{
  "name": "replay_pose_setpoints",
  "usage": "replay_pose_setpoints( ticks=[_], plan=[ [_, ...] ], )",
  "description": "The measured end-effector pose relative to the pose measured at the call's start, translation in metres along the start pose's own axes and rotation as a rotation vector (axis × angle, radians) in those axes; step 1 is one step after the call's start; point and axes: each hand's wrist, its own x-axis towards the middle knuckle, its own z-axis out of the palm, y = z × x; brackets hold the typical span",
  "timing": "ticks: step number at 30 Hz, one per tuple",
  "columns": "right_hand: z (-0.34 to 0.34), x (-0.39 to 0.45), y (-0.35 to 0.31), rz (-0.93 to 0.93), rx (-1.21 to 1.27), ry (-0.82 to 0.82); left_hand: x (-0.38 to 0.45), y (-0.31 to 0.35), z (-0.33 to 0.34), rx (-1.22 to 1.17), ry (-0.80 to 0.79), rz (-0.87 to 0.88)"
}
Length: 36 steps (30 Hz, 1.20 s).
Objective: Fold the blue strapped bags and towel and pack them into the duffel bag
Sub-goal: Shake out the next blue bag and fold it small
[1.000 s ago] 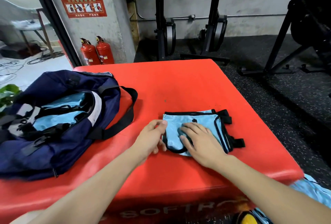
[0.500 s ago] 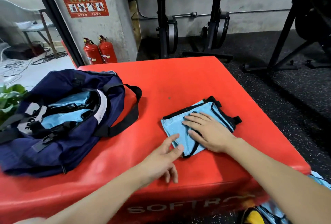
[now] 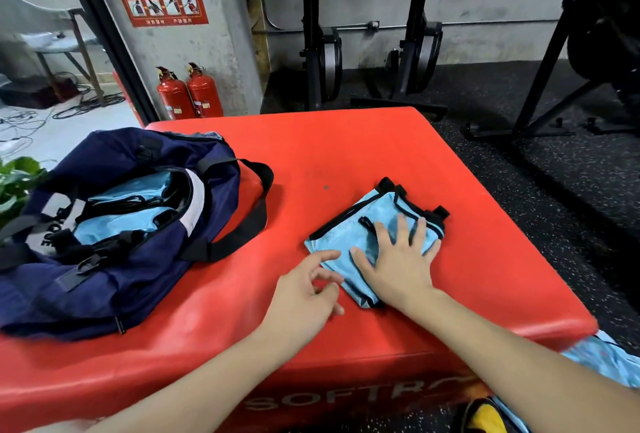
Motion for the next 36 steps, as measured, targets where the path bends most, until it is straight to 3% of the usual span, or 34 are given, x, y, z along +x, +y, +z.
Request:
replay_pose_setpoints(
  ticks=[4,7,10,15,17,23,28,34,36],
  plan=[
    [-0.005,0.011,0.009,-0.309,-0.01,-0.098,0.007,0.0,-0.015,0.087,0.05,0.156],
    [-0.014,0.018,0.016,-0.591,-0.04,-0.158,0.012,-0.004,-0.027,0.334,0.046,0.425],
    [-0.018,0.019,0.018,-0.712,-0.046,-0.192,0.019,-0.012,-0.038,0.59,0.008,0.639],
    [-0.024,0.013,0.021,-0.717,-0.024,-0.165,0.024,-0.028,-0.054,0.822,-0.251,0.601],
    [-0.027,0.004,0.022,-0.721,0.017,-0.137,0.024,-0.033,-0.058,0.839,-0.28,0.605],
    [-0.018,-0.042,0.027,-0.79,0.136,-0.073,0.02,-0.039,-0.062,0.858,-0.233,0.677],
    [0.002,-0.054,0.02,-0.694,0.33,0.086,0.023,-0.029,-0.058,0.866,-0.184,0.634],
    [-0.026,-0.055,0.01,-0.544,0.639,-0.023,0.023,-0.027,-0.052,1.0,-0.158,0.696],
    [-0.038,-0.06,0.013,-0.562,0.563,-0.062,0.023,-0.026,-0.049,0.937,-0.081,0.706]
  ],
)
